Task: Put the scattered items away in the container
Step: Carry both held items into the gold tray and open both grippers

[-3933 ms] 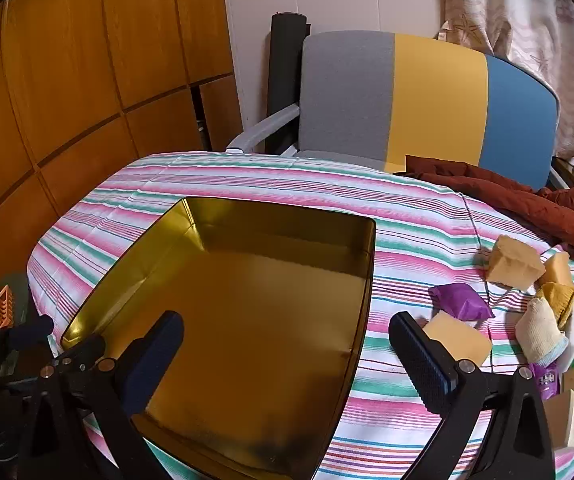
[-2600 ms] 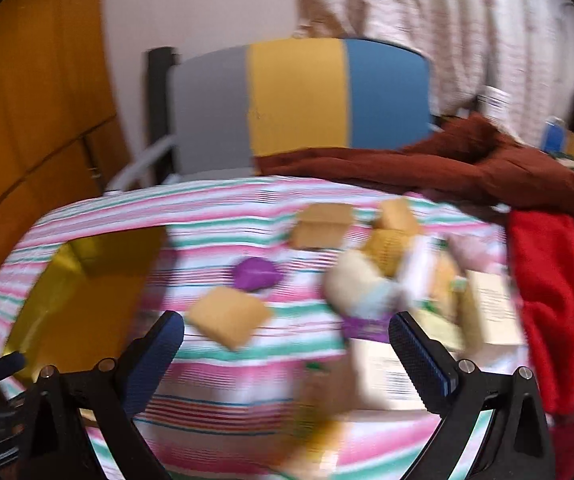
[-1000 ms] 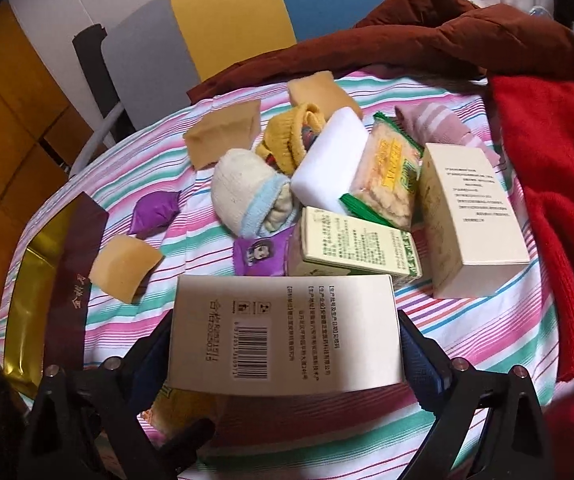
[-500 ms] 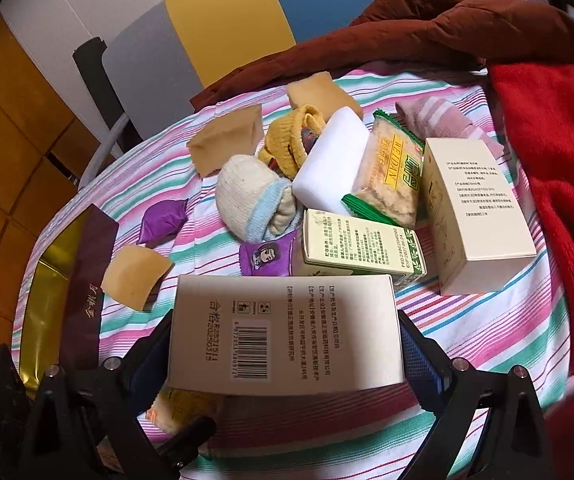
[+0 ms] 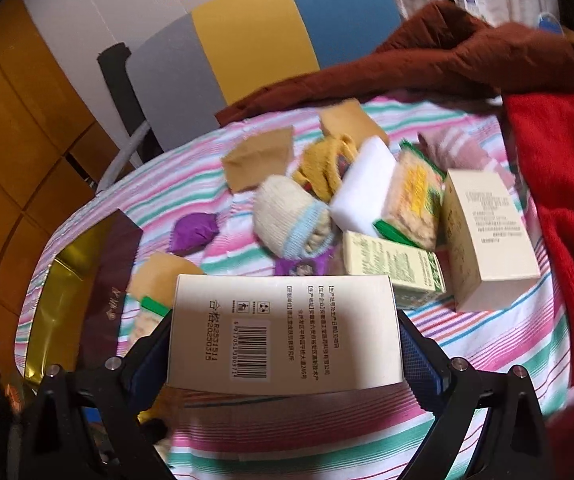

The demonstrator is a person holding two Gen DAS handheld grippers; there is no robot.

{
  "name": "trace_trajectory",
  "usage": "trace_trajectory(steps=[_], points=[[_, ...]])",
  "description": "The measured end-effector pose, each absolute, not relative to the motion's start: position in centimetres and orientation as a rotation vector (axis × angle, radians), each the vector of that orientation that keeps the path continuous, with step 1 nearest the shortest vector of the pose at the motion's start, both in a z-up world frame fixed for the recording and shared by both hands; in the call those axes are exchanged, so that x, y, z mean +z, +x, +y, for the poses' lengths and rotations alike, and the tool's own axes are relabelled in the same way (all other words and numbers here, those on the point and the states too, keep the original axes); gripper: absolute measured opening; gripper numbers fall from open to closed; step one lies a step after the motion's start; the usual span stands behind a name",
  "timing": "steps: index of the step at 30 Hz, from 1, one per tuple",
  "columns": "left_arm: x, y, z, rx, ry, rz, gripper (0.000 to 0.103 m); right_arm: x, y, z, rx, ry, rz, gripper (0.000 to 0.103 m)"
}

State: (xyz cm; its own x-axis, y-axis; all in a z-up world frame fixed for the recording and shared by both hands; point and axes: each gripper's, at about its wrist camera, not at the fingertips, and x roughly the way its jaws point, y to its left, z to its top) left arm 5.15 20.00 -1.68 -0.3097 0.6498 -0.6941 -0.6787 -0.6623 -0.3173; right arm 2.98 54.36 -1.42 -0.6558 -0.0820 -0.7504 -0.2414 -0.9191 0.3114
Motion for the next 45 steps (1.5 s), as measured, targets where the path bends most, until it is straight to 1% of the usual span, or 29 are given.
trace_trajectory(steps=[3,6,10,16,19,23,28,31,33,35,39,41,45], points=[[0.1,4.0,17.3,2.073,-1.034,-0.021,0.039,0.8,2.3,52.4,2.786,-1.230,0.561,0.098],[2.0,2.5,14.3,2.128,-1.001,-0.061,0.039,3.2,1.3,48.7,2.879,-1.212,0.445,0.098],[2.9,-0.2,9.9,2.226,-0.999,-0.093,0.039,5.1,-1.0,42.4,2.987,-1.244,0.332,0.098],[0.9,-5.8,3.0,2.344,-1.143,-0.204,0.039,5.1,-5.0,30.9,3.088,-1.382,0.191,0.098],[-0.8,-8.6,1.2,2.388,-1.221,-0.191,0.039,4.2,-7.1,25.4,3.094,-1.485,0.129,0.098],[-2.5,-12.0,0.0,2.411,-1.312,-0.170,0.039,2.1,-10.5,21.6,3.043,-1.589,0.043,0.098],[-4.3,-14.8,-1.0,2.435,-1.375,-0.095,0.039,-0.4,-13.9,20.1,2.953,-1.674,0.090,0.099],[-4.6,-15.6,-1.1,2.447,-1.411,-0.085,0.040,-1.8,-15.5,19.8,2.901,-1.700,0.159,0.099],[-4.5,-16.1,-1.5,2.471,-1.424,-0.093,0.044,-2.5,-16.5,19.7,2.882,-1.707,0.258,0.100],[-4.1,-16.0,-1.7,2.487,-1.426,-0.108,0.052,-2.9,-17.1,19.4,2.869,-1.713,0.371,0.100],[-2.8,-15.7,-3.2,2.509,-1.399,-0.194,0.052,-2.7,-17.4,19.2,2.867,-1.715,0.579,0.102],[-1.8,-15.2,-3.9,2.541,-1.360,-0.230,0.052,-1.9,-17.0,19.2,2.907,-1.678,0.608,0.103],[0.0,-13.6,-4.1,2.591,-1.269,-0.289,0.052,0.1,-14.7,19.6,2.984,-1.598,0.592,0.103]])
